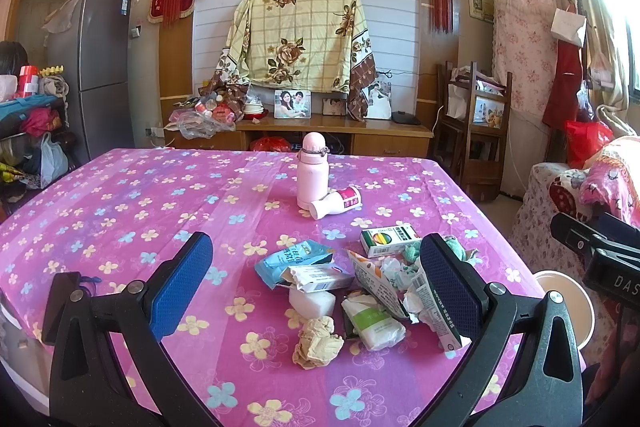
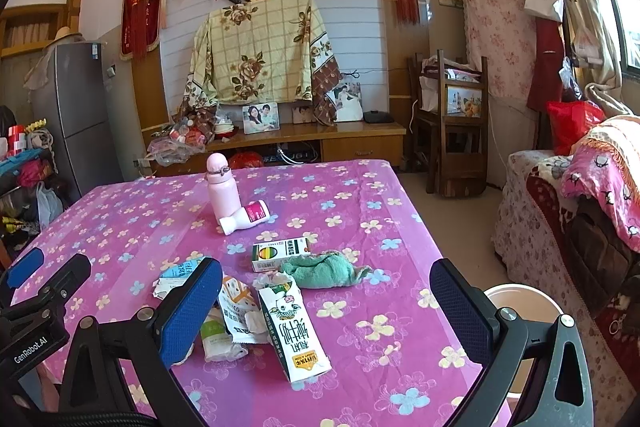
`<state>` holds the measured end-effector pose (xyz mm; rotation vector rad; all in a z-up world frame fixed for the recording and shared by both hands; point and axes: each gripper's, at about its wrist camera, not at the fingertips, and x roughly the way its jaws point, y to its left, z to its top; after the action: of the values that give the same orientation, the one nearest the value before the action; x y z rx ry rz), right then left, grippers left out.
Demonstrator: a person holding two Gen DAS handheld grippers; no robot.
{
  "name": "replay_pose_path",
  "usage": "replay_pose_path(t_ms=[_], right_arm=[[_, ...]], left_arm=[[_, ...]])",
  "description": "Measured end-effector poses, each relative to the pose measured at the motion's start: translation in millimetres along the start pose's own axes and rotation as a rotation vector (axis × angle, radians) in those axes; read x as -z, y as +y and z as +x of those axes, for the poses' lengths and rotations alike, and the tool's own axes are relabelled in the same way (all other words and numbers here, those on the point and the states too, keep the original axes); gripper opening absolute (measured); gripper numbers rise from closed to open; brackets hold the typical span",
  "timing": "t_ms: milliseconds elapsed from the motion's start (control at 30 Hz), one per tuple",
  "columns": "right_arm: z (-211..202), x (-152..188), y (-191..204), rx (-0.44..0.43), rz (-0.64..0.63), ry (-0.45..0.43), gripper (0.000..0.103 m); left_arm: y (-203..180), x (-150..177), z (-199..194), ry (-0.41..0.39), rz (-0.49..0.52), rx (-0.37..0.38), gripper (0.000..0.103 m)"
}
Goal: Collect trash
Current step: 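Reach the right tool to the white milk carton while the left tool reaches the tan paper ball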
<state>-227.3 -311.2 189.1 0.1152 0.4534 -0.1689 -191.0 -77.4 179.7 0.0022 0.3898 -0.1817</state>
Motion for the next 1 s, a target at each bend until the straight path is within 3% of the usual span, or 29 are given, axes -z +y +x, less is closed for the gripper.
replay_pose_path(t_ms=[1000], right_arm=[[8.6,1.0,-2.5,-0.011,0.011,0.049,0.103]], left_arm=[[2.4,8.9,7.6,0.034,-0.011,-0.010,0.103]])
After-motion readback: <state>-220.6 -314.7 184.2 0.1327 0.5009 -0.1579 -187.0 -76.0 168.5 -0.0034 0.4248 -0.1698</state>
